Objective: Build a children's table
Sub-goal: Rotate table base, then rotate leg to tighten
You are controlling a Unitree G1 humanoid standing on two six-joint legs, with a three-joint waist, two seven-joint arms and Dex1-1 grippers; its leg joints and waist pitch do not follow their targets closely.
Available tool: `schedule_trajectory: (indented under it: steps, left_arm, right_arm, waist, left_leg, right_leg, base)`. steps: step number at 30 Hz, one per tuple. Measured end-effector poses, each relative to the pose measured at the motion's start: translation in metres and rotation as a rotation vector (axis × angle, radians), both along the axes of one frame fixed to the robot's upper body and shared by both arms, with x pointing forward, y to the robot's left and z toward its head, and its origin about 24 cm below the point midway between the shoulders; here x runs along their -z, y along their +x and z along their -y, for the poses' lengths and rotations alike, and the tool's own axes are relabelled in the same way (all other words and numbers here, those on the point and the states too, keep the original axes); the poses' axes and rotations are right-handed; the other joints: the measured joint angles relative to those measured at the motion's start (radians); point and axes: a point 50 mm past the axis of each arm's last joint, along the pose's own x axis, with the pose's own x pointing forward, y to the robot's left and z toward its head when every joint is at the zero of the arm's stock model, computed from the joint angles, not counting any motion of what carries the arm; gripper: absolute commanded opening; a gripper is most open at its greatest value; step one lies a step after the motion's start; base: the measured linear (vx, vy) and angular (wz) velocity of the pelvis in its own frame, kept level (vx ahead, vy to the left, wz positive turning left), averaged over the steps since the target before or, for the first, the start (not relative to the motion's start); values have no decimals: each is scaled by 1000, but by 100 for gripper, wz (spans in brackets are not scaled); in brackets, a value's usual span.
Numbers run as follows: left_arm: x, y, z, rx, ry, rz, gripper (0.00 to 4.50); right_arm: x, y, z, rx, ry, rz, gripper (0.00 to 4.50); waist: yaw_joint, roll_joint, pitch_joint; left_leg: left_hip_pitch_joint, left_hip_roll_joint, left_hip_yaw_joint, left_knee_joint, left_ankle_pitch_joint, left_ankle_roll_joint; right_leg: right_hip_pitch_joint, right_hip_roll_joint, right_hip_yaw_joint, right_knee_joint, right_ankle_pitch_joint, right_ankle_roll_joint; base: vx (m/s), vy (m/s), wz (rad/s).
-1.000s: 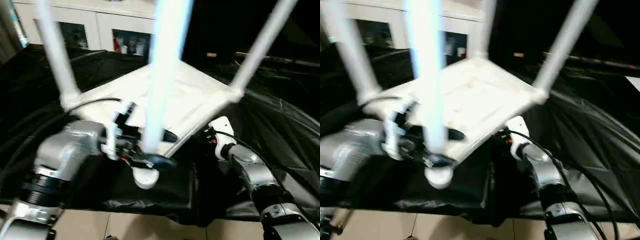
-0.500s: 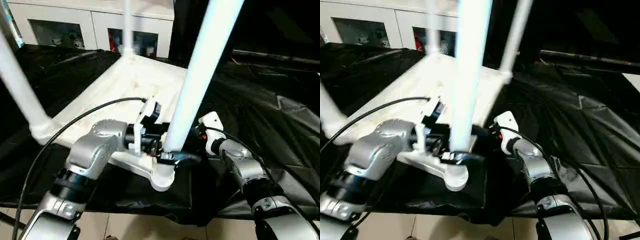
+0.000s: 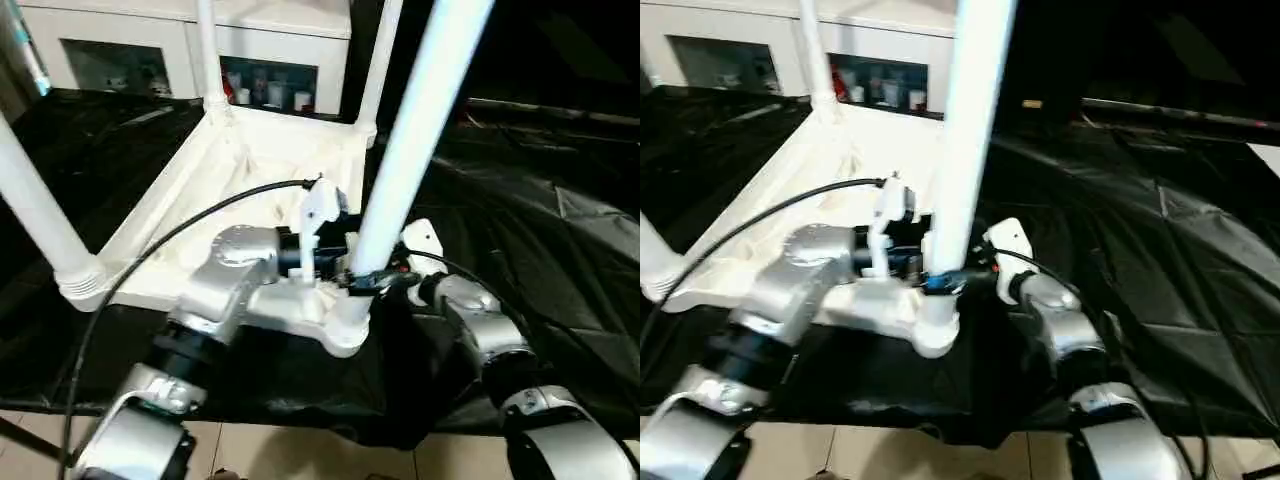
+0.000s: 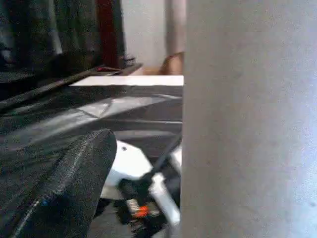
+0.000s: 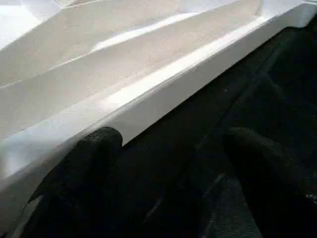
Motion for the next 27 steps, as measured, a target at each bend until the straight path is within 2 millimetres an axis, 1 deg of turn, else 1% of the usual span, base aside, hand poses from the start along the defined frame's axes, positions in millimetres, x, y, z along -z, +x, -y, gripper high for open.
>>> schedule_trajectory:
  steps: [2, 3, 6, 7, 8, 10, 11, 12, 13, 15, 17, 20, 23, 27]
  left_arm:
    - [-1, 3, 0, -16, 10, 21, 444]
    - [-1, 2, -1, -4, 14, 14, 444]
    - [5, 0, -18, 46, 35, -53, 444]
    - [7, 0, -24, 50, 45, -69, 444]
    - [10, 1, -31, 62, 72, -77, 444]
    - [14, 1, -38, 83, 113, -78, 444]
    - [20, 2, -44, 90, 164, -77, 416]
    - [24, 3, -47, 92, 198, -78, 408]
    - [29, 4, -51, 98, 253, -73, 408]
    - [35, 6, -61, 90, 328, -70, 402]
    - [40, 6, -71, 98, 436, -53, 370]
    - [44, 6, -76, 101, 511, -41, 357]
    - [48, 5, -77, 123, 544, -40, 325]
    - [54, 4, -80, 138, 567, -30, 305]
  right_arm:
    - [-5, 0, 4, -8, 8, 20, 386]
    - [-8, -1, 9, -17, 12, 34, 386]
    - [-14, -9, 34, -33, -2, 63, 386]
    - [-16, -10, 40, -34, -7, 64, 386]
    - [-18, -16, 47, -57, -13, 72, 386]
    - [-19, -23, 54, -95, -24, 67, 386]
    - [-18, -30, 57, -135, -29, 54, 386]
    - [-17, -36, 59, -164, -41, 46, 386]
    - [-17, -44, 63, -207, -63, 31, 386]
    - [-16, -53, 67, -252, -87, 7, 386]
    - [-18, -65, 71, -322, -123, -28, 386]
    - [-21, -76, 72, -384, -144, -52, 386]
    - [-26, -80, 68, -418, -152, -55, 386]
    - [-29, -80, 67, -421, -148, -49, 386]
  waist:
    - [0, 1, 1]
    - [2, 2, 1]
    - [15, 6, 2]
    - [14, 6, 3]
    - [17, 9, 3]
    - [21, 11, 3]
    - [24, 13, 3]
    - [28, 15, 3]
    - [36, 17, 3]
    - [40, 20, 3]
    - [43, 22, 3]
    - [43, 29, 3]
    - [44, 31, 3]
    - [45, 31, 3]
  left_leg:
    - [0, 0, 0, 0, 0, 0]
    - [0, 0, 0, 0, 0, 0]
    - [-1, 0, 0, -1, 0, 0]
    - [-1, 0, 0, -1, 0, 0]
    - [-2, 0, 0, -1, 0, 1]
    - [-2, 0, 0, -1, -1, 1]
    - [-2, 0, 0, -1, -1, 1]
    - [-2, 0, 0, -1, -1, 1]
    - [-2, 0, 0, -1, -1, 1]
    - [-2, 0, 0, -1, -1, 1]
    - [-1, 0, 0, -1, -1, 1]
    - [-1, 0, 0, -1, -1, 1]
    - [-1, 0, -1, -1, -1, 1]
    - [-2, 0, -1, -1, -1, 1]
  right_leg:
    - [0, 0, 0, 0, 0, 0]
    - [0, 0, 0, 0, 0, 0]
    - [-1, 0, 0, 0, 0, 1]
    - [-1, 0, -1, 0, 0, 1]
    - [-2, 0, -1, -1, 0, 1]
    - [-2, 0, -1, -2, 0, 1]
    - [-2, 0, -1, -2, 0, 1]
    - [-1, 0, -1, -2, 0, 1]
    - [-1, 0, -1, -2, 0, 1]
    - [-1, 0, -1, -2, 0, 1]
    - [-1, 0, -1, -2, 0, 1]
    - [-1, 0, -1, -2, 0, 1]
    - [0, 0, -1, -2, 0, 1]
    - [-1, 0, -1, -2, 0, 1]
  base:
    - [0, 0, 0]
    - [0, 0, 0]
    - [0, 0, 0]
    - [0, 0, 0]
    - [0, 0, 0]
    - [0, 0, 0]
    - [0, 0, 0]
    - [0, 0, 0]
    - [0, 0, 0]
    - [0, 0, 0]
    - [0, 0, 0]
    - [0, 0, 0]
    - [0, 0, 0]
    - [0, 0, 0]
